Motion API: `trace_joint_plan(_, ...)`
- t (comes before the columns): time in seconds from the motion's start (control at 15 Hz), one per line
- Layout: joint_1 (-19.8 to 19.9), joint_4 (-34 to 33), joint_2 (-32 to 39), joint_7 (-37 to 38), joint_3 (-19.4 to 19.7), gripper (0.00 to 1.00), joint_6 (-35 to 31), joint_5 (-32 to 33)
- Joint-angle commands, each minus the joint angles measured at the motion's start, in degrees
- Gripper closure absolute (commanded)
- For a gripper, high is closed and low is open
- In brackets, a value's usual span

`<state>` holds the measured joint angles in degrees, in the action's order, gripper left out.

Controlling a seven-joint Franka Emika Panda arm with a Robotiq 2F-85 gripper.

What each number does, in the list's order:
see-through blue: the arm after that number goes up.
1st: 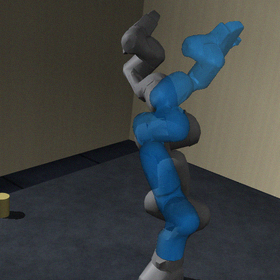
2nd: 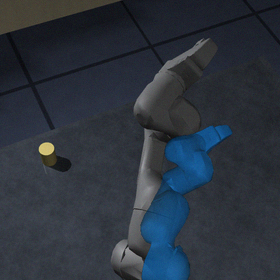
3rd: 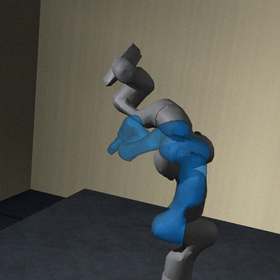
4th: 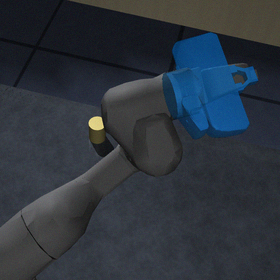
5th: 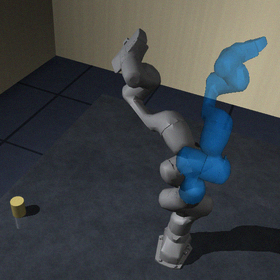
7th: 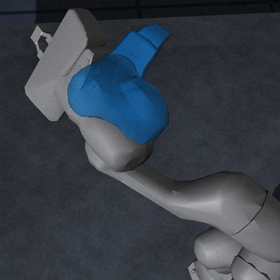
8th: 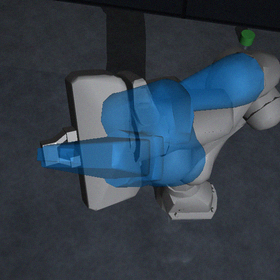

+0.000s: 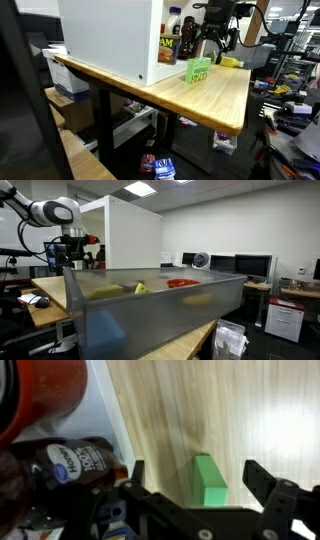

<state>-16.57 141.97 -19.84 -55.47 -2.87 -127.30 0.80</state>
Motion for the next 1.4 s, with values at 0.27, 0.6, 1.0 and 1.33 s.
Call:
trace_joint_plan(0.27,0.5,-2.08,2.32,1.74,-1.23,0.0,1.0,-0.84)
trace_joint_plan(0.6,0.44,-3.82,4.23,2.35,-2.27,0.0,0.57,-0.75)
trace_joint_plan(1.0,0.74,-5.09,5.0,3.42,-3.0,0.0,1.54,-0.64)
trace_joint_plan(1.33,1.54,-4.92,3.0,9.02,-3.97,0.0,3.17,1.31)
